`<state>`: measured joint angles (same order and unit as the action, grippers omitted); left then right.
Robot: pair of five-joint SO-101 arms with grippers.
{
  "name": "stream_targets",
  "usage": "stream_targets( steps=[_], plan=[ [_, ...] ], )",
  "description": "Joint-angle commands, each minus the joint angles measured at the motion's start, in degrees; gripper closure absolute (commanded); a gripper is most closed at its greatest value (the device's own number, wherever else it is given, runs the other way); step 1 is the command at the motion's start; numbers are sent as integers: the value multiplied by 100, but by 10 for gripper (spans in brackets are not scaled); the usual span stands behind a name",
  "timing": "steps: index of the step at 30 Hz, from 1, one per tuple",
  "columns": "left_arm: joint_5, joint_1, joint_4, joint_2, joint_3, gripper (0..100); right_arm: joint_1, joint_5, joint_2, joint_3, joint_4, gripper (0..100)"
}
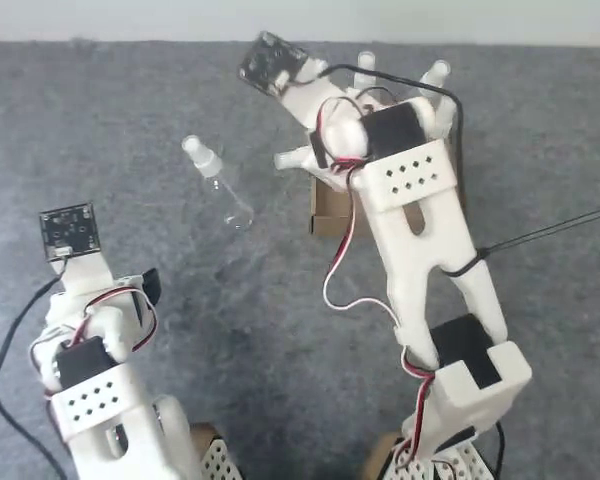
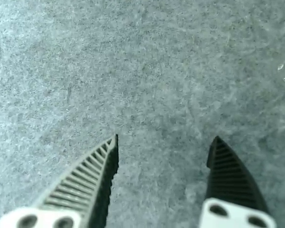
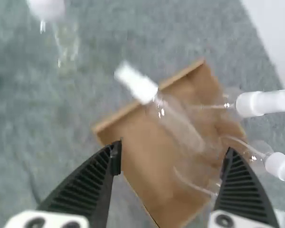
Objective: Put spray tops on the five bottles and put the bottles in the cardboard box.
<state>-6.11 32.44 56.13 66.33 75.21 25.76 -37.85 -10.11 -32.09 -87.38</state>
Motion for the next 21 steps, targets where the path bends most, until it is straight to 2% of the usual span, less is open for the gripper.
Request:
stream_targets(
  steps=[1, 5, 10, 16, 21],
  plan=[
    [35, -18, -132, 132, -40, 717, -171, -1020, 356, -53, -330, 723],
    [35, -18, -132, 132, -40, 717, -277, -1116, 207, 853, 532, 709],
    [35, -26, -132, 132, -40, 717, -470, -1099, 426, 2145, 1824, 615],
    [26, -26, -510, 123, 163, 717, -400, -1503, 1112, 3982, 3196, 612],
    [-149, -26, -527, 123, 207, 717, -347, -1495, 1385, 4897, 4180, 613]
  ],
)
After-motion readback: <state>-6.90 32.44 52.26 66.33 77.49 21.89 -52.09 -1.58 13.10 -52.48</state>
